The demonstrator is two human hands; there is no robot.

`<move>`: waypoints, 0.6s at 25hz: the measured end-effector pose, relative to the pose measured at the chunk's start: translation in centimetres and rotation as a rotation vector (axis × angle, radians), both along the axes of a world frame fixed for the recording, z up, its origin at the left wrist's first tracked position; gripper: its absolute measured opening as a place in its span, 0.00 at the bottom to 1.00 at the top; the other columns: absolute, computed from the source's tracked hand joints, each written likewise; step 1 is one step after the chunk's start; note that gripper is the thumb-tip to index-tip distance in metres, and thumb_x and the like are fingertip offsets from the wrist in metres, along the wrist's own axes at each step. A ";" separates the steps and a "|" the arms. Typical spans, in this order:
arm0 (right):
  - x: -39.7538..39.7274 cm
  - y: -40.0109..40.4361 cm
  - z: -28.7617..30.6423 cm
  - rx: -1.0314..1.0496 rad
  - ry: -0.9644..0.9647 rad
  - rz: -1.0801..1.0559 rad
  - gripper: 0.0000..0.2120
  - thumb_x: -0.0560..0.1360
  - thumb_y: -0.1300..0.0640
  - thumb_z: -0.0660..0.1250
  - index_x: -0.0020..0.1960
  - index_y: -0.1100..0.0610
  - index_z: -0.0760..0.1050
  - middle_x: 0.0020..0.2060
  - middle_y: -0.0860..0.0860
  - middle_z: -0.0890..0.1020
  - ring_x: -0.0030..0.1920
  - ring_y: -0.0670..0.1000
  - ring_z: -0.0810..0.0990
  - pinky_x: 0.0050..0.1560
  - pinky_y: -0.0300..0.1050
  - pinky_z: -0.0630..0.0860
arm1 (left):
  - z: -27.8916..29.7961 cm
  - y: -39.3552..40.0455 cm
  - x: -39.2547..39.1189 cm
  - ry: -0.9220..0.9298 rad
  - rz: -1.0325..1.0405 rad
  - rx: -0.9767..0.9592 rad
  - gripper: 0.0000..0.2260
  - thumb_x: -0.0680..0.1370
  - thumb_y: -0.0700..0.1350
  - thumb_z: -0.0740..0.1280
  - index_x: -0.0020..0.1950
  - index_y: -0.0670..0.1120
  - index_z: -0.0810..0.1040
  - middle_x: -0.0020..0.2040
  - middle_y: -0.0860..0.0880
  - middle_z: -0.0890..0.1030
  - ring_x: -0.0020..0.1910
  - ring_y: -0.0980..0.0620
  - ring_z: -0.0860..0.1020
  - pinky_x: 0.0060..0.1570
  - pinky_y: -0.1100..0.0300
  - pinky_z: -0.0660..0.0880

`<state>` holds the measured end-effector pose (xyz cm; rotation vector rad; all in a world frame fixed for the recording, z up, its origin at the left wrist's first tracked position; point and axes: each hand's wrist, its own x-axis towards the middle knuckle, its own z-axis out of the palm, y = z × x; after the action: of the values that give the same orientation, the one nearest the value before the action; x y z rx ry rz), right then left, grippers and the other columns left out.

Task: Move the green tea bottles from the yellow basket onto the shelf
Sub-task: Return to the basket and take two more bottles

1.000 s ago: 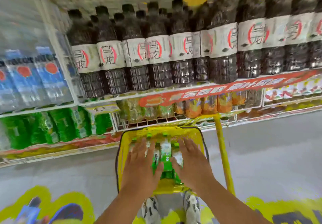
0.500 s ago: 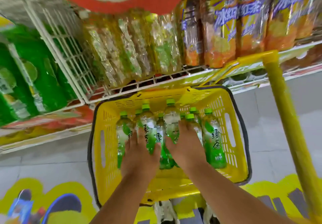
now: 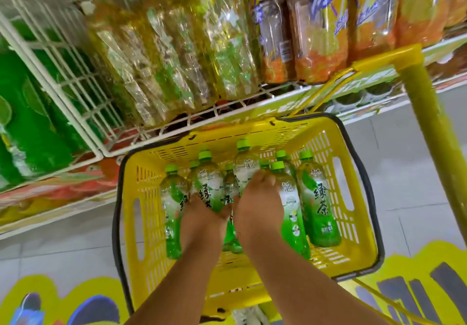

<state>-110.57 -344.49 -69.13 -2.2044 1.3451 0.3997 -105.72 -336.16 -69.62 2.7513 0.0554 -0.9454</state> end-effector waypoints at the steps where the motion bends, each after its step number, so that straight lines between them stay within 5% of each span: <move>1: 0.1 -0.2 -0.1 -0.013 -0.002 0.017 0.30 0.80 0.54 0.68 0.75 0.63 0.60 0.67 0.56 0.71 0.66 0.54 0.72 0.56 0.43 0.76 | -0.2 0.0 0.3 0.004 0.006 -0.007 0.32 0.71 0.60 0.76 0.67 0.43 0.74 0.63 0.41 0.81 0.60 0.38 0.81 0.55 0.49 0.79; 4: 0.2 -0.9 -0.1 0.018 -0.026 0.007 0.27 0.79 0.50 0.69 0.70 0.61 0.64 0.64 0.56 0.74 0.63 0.54 0.75 0.57 0.44 0.73 | -0.2 0.2 1.0 0.057 0.050 -0.032 0.26 0.69 0.58 0.77 0.59 0.43 0.78 0.56 0.43 0.84 0.53 0.39 0.83 0.49 0.54 0.79; 7: 0.0 -1.5 -0.2 0.134 -0.100 -0.122 0.22 0.75 0.53 0.73 0.62 0.60 0.69 0.60 0.56 0.77 0.59 0.57 0.78 0.46 0.45 0.70 | 0.0 0.9 0.9 0.074 0.067 -0.047 0.25 0.67 0.59 0.76 0.58 0.47 0.79 0.54 0.45 0.85 0.49 0.42 0.84 0.48 0.54 0.80; 11: -0.9 -1.7 -0.4 0.285 -0.289 -0.237 0.19 0.69 0.53 0.77 0.54 0.58 0.74 0.51 0.52 0.80 0.49 0.55 0.80 0.41 0.45 0.74 | 1.8 2.0 0.9 0.111 0.107 -0.155 0.11 0.74 0.49 0.76 0.44 0.52 0.74 0.40 0.54 0.79 0.34 0.58 0.76 0.34 0.62 0.72; 15: -2.6 -2.7 1.5 0.425 -0.411 -0.285 0.18 0.66 0.54 0.80 0.53 0.53 0.79 0.44 0.46 0.84 0.44 0.50 0.83 0.43 0.46 0.80 | 4.7 1.6 0.8 0.084 0.112 -0.267 0.17 0.73 0.54 0.76 0.56 0.48 0.78 0.46 0.51 0.84 0.38 0.57 0.80 0.41 0.56 0.79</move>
<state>-113.22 -347.16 -67.64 -1.6094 1.1912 0.1012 -104.94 -334.55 -64.93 2.4388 0.0892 -0.9615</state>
